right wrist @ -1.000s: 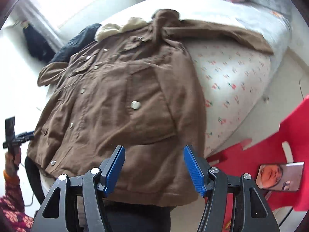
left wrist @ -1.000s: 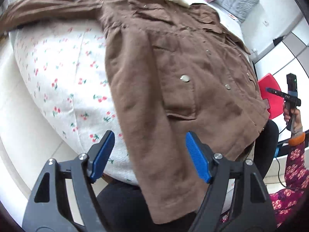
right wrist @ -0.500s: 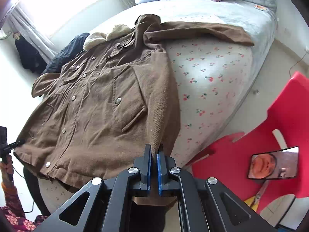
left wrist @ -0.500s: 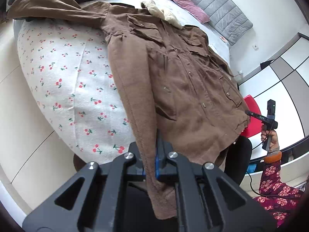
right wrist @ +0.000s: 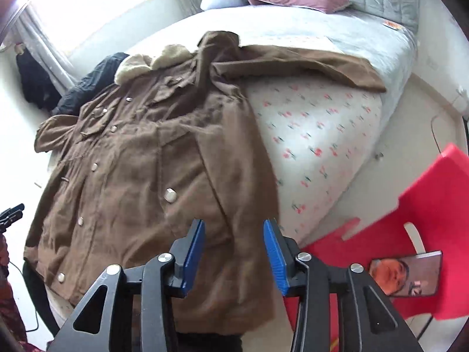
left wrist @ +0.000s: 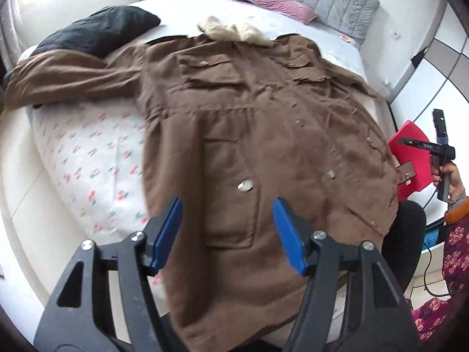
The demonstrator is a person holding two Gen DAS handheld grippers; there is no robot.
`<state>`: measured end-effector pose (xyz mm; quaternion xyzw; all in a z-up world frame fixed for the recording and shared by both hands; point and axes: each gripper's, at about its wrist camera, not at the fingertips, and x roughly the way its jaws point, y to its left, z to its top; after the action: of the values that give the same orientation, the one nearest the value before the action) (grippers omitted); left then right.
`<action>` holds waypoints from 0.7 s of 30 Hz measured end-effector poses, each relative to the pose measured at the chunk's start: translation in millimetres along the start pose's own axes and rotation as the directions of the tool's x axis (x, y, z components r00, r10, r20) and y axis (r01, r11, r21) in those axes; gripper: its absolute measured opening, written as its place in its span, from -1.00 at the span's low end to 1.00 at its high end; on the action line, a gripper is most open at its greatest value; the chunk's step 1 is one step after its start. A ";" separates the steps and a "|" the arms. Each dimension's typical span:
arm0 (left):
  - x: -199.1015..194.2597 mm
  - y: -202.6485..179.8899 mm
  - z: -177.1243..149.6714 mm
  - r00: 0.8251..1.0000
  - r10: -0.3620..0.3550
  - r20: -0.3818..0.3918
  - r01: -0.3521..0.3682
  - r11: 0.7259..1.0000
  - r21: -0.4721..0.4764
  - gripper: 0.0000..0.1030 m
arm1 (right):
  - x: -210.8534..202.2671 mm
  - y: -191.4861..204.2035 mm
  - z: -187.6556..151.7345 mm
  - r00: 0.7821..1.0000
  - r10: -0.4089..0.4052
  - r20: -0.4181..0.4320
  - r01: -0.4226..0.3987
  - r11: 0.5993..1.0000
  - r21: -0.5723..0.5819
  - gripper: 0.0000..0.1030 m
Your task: Fold large clothes
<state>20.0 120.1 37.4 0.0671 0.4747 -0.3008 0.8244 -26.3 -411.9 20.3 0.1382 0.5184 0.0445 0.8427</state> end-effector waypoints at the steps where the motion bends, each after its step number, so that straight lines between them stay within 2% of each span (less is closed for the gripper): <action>1: 10.1 -12.1 6.4 0.999 -0.035 0.008 0.035 0.999 0.025 0.33 | 7.0 13.6 10.3 1.000 0.012 0.009 -0.011 1.000 -0.027 -0.05; 3: 38.6 -39.7 15.0 0.995 -0.095 -0.021 0.097 0.992 0.075 0.33 | 26.3 34.7 28.9 1.000 0.030 0.003 -0.030 0.997 -0.068 -0.03; 7: 102.7 -94.3 2.9 0.971 -0.170 -0.166 0.198 0.966 0.169 0.33 | 71.6 59.9 46.8 0.998 0.040 -0.056 -0.046 0.993 -0.107 -0.03; 9: 118.0 -112.3 -21.4 0.955 -0.147 -0.259 0.208 0.951 0.227 0.33 | 92.7 60.6 40.6 0.995 0.028 -0.100 -0.040 0.993 -0.112 -0.02; 11: 112.3 -122.5 -41.3 0.965 -0.104 -0.240 0.182 0.926 0.331 0.34 | 103.5 54.9 29.8 0.991 0.052 -0.123 -0.066 0.992 -0.112 0.00; 13: 101.8 -119.9 -47.9 0.940 -0.130 -0.316 0.237 0.913 0.331 0.34 | 98.2 50.8 22.3 0.990 0.080 -0.114 -0.095 0.986 -0.134 0.00; 16: 87.1 -100.2 -41.3 0.876 -0.212 -0.433 0.327 0.921 0.210 0.34 | 86.5 39.1 29.1 0.981 0.110 -0.160 -0.129 0.985 -0.115 0.01; 17: 82.9 -94.4 -35.9 0.872 -0.211 -0.442 0.320 0.928 0.188 0.34 | 82.3 28.5 33.9 0.981 0.114 -0.158 -0.129 0.988 -0.088 0.02; 18: 78.1 -89.1 -27.7 0.879 -0.194 -0.435 0.297 0.938 0.180 0.34 | 78.4 18.3 41.3 0.983 0.117 -0.139 -0.126 0.991 -0.051 0.05; 21: 66.4 -78.2 6.4 0.926 -0.136 -0.353 0.210 0.961 0.181 0.35 | 66.6 -26.3 67.7 0.992 0.118 -0.044 -0.115 0.991 0.074 0.25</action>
<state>5.5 25.5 -0.1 0.1642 0.5773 -0.4065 0.6888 62.5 -435.2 -15.7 0.1971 0.5308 0.0784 0.8205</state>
